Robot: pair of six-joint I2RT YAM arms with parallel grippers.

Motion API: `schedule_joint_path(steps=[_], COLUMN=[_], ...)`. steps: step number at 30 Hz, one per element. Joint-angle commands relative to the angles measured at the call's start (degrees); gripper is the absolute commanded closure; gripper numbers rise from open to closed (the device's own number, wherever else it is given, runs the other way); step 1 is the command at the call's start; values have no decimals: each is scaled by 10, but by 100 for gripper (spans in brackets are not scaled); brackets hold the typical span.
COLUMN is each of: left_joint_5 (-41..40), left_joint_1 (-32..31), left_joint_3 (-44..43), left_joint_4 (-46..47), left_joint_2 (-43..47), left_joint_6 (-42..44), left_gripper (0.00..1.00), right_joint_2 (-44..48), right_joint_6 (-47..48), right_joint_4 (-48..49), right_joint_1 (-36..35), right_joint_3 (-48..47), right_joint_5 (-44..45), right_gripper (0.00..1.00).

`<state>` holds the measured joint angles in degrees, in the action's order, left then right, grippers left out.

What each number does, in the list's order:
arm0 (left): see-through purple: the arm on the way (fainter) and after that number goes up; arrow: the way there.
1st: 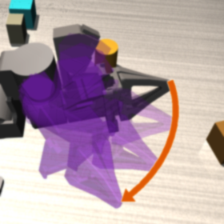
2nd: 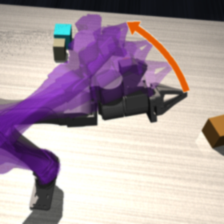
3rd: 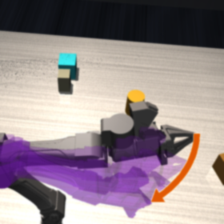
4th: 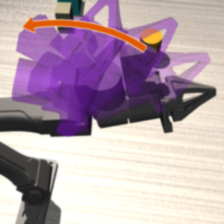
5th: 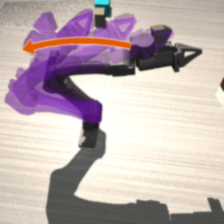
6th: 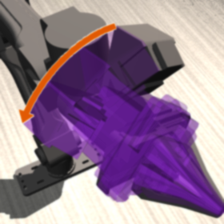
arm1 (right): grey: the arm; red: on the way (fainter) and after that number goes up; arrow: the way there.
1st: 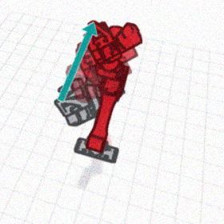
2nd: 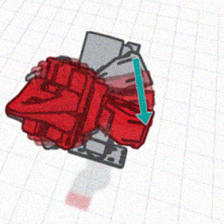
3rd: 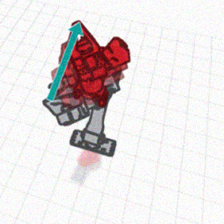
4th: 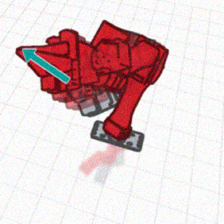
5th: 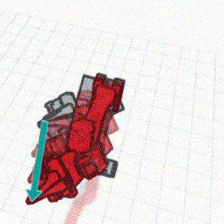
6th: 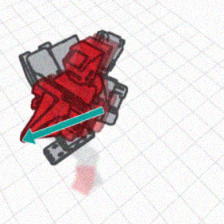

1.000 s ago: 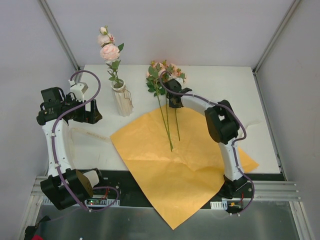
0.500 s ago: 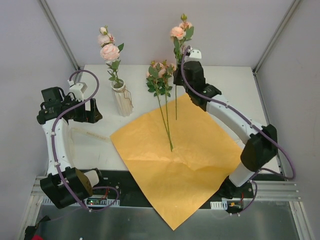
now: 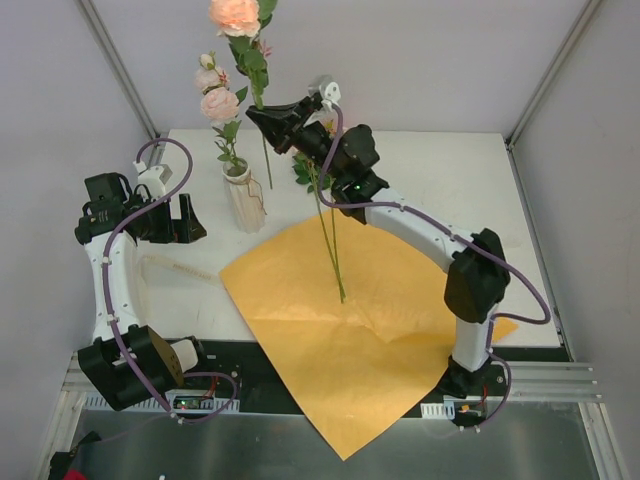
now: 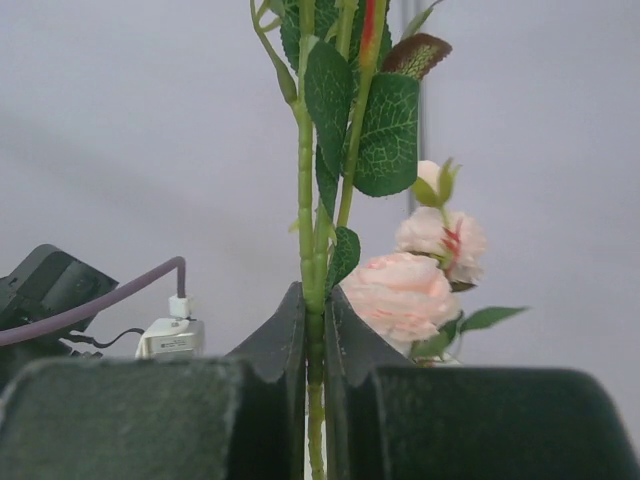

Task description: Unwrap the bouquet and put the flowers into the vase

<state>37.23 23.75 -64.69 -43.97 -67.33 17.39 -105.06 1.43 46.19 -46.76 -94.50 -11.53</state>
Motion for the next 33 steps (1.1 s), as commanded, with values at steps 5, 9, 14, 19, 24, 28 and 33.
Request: schedule_joint_path(steps=[5, 9, 14, 19, 24, 28, 33], left_joint_5=[4, 3, 6, 14, 10, 10, 16], left_joint_1=[7, 11, 15, 15, 15, 15, 16], left_joint_3=[-14, -13, -12, -11, -11, -17, -26], left_joint_4=[-4, 0, 9, 10, 9, 3, 1], left_joint_2=[11, 1, -19, -28, -26, -26, -27], left_joint_6=[2, 2, -3, -5, 4, 10, 0], left_gripper=[1, 1, 1, 1, 1, 1, 1], right_joint_2=[-111, -130, -146, -183, -226, -257, -252], right_joint_6=[3, 11, 20, 29, 24, 19, 9], right_joint_4=[86, 86, 82, 71, 72, 72, 95], right_joint_1=[-31, -32, -32, -30, -22, -16, -12], right_joint_3=[-180, -208, -227, -285, -335, -358, -300], right_joint_5=[-118, -117, -125, -129, -115, -105, -99], right_gripper=[99, 99, 99, 99, 99, 99, 99])
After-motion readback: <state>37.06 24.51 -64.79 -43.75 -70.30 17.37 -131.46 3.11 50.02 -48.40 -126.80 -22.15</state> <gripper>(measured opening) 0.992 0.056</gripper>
